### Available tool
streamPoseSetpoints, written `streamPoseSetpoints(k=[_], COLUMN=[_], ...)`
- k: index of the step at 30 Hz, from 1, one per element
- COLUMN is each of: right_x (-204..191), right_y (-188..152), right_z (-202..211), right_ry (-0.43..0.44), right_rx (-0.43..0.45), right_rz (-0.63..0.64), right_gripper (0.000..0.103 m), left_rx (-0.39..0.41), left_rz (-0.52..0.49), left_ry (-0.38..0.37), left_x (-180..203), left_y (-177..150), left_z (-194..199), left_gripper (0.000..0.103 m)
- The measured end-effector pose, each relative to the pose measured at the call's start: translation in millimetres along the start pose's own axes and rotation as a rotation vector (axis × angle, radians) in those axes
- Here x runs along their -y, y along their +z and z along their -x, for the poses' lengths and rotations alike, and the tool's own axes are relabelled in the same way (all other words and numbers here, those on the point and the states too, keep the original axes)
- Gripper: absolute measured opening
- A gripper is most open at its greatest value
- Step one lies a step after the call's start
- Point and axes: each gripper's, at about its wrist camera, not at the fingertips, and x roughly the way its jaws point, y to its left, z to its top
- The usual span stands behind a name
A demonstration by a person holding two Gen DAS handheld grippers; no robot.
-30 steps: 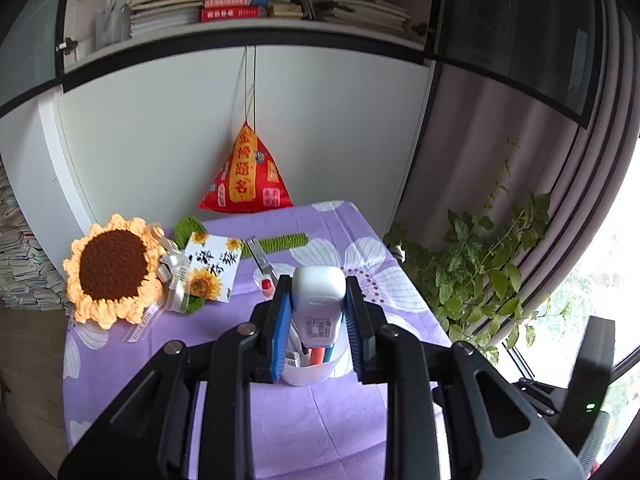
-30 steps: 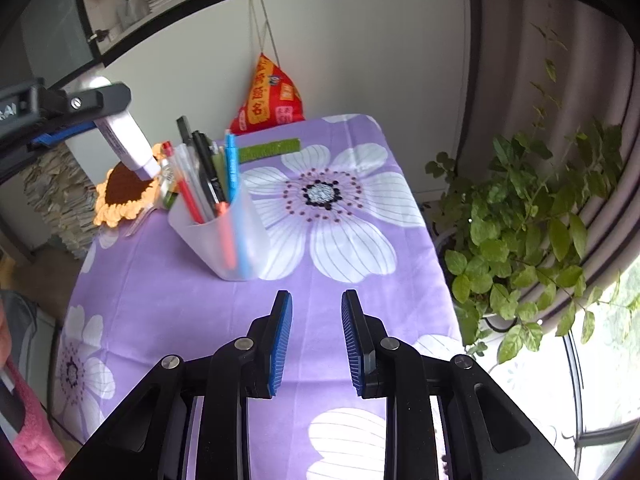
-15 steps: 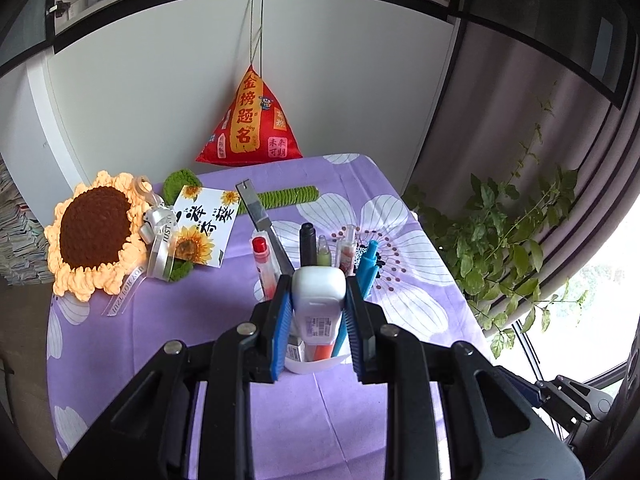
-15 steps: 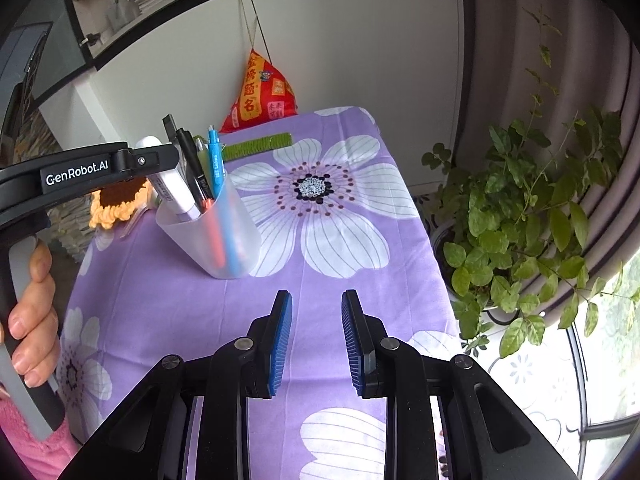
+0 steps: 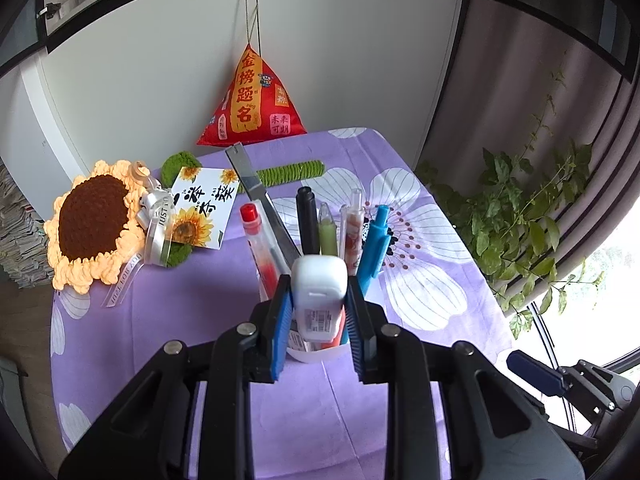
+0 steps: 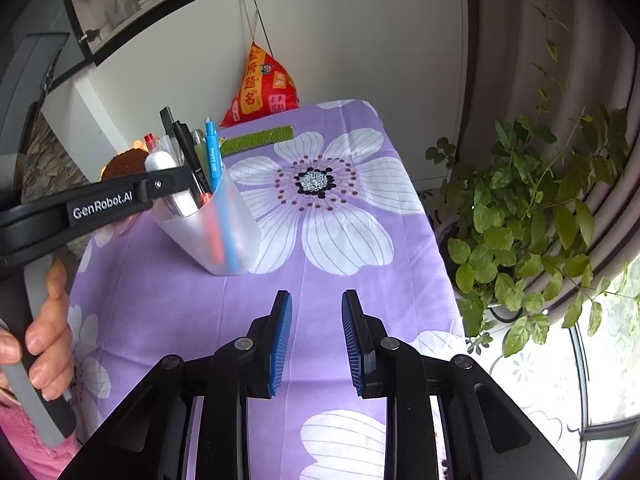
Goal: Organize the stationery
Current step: 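Carry the white USB stick to the white cup and lower it in with the left tool, then open the left tool and withdraw it from the white cup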
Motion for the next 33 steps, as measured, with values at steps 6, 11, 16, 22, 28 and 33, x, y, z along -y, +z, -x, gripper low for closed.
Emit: streamPoseSetpoints(k=[6, 11, 16, 22, 28, 33], right_x=[2.0, -1.4, -3.2, -7.9, -19.8, -29.3], right_y=[0.3, -0.8, -0.2, 0.3, 0.5, 0.8], right_z=[-1.0, -1.3, -2.8, -1.6, -0.7, 2.0], right_ry=[0.002, 0.005, 0.007, 0.008, 0.006, 0.003], right_rx=[-0.005, -0.009, -0.014, -0.01, -0.009, -0.005], right_rz=[-0.01, 0.005, 0.008, 0.024, 0.053, 0.074], right_gripper=[0.025, 0.025, 0.025, 0.025, 0.025, 0.025], left_rx=[0.004, 0.035, 0.073, 0.094, 0.138, 0.195], left_rz=[0.004, 0.017, 0.029, 0.044, 0.033, 0.017], left_ry=[0.006, 0.008, 0.015, 0.001, 0.019, 0.035], left_x=[-0.9, -4.7, -11.3, -16.1, -15.5, -14.4], left_y=[0.7, 3.5, 4.1, -3.7, -16.1, -26.6], left_z=[1.0, 9.5, 22.0, 34.9, 51.9, 71.8], left_gripper=[0.025, 0.032, 0.035, 0.035, 0.045, 0.054])
